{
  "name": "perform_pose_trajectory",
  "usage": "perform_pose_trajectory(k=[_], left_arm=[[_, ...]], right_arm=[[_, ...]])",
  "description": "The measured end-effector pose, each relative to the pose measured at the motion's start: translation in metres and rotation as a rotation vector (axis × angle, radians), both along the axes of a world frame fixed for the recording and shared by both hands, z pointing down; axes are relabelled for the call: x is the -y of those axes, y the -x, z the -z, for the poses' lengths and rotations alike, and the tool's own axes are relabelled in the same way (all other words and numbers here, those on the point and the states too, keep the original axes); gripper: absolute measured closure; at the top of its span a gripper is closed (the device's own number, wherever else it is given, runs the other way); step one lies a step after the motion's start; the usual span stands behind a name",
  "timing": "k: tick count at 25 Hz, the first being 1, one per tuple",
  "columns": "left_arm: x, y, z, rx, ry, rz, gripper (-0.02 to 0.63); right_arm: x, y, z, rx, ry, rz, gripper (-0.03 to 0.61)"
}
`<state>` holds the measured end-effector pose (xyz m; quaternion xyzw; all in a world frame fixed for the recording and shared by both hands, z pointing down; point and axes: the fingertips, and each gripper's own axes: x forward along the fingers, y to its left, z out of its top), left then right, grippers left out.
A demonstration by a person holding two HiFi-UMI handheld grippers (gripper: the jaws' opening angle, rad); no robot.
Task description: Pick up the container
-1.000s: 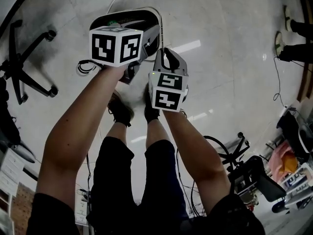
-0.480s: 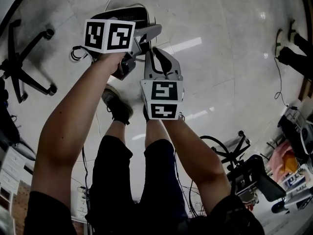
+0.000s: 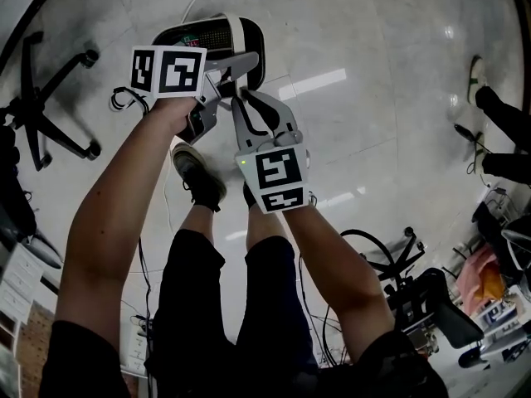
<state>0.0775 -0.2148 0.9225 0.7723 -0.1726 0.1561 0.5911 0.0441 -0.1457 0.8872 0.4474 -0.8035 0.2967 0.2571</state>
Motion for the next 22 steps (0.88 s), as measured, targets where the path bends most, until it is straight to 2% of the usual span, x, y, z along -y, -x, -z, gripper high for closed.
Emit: perform_pose_trajectory(k=[3, 5, 10, 13, 17, 22], left_arm=[[-0.002, 0.014, 0.007, -0.045, 0.039, 0.044, 0.515], [-0.004, 0.025, 0.010, -0.042, 0.049, 0.051, 0.517], [-0.019, 0.044, 0.018, -0.026, 0.070, 0.049, 0.523], [-0.032, 0.053, 0.025, -0.044, 0.068, 0.054, 0.526], [-0.036, 0.066, 0.047, -0.127, 0.047, 0.127, 0.526], [-0.043, 0.083, 0.081, -0.164, 0.042, 0.213, 0.526]], right_arm=[[-0.005, 0.005, 0.013, 0.032, -0.027, 0.049, 0.531], [-0.003, 0.002, 0.020, 0.030, -0.037, 0.055, 0.531], [0.009, -0.015, 0.040, 0.027, -0.055, 0.016, 0.531], [0.014, -0.025, 0.052, 0.023, -0.061, -0.012, 0.531], [0.011, -0.035, 0.068, 0.030, -0.058, -0.036, 0.531], [0.008, -0.045, 0.094, 0.056, -0.077, -0.095, 0.531]])
